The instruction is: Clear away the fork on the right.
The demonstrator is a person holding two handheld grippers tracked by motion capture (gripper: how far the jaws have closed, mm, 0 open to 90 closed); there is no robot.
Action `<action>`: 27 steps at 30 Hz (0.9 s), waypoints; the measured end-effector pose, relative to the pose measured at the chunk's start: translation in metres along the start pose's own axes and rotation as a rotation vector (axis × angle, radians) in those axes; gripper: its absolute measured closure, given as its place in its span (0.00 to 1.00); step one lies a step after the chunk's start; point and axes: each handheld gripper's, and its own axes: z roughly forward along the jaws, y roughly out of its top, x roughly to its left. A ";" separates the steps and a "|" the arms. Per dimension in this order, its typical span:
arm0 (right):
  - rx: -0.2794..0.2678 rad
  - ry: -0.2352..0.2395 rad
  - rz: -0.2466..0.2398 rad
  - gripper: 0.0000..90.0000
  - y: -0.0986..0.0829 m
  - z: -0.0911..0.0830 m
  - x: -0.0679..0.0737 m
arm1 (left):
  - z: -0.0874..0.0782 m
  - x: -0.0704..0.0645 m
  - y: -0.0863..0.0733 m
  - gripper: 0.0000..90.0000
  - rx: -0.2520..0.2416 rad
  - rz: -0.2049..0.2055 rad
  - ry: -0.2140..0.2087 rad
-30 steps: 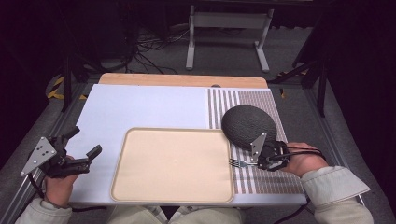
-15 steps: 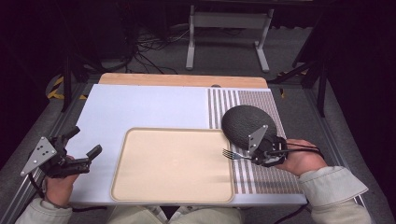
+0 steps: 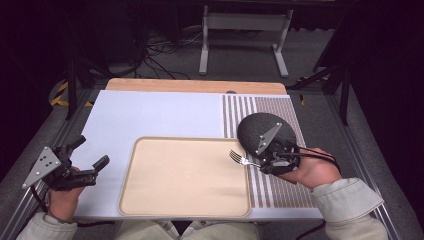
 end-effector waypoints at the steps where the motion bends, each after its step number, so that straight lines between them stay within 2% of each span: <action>1: -0.008 0.002 0.006 0.86 0.001 -0.001 0.000 | 0.000 0.000 0.000 0.00 0.000 0.000 0.000; 9: -0.039 0.010 0.064 0.86 0.015 -0.004 0.005 | 0.000 0.000 0.000 0.00 0.005 0.004 -0.002; 20: -0.072 0.015 0.135 0.86 0.038 0.003 0.015 | 0.000 0.000 -0.001 0.00 0.006 0.004 -0.004; 27: -0.093 0.022 0.161 0.86 0.050 0.007 0.020 | 0.000 0.000 -0.001 0.00 0.004 0.004 -0.005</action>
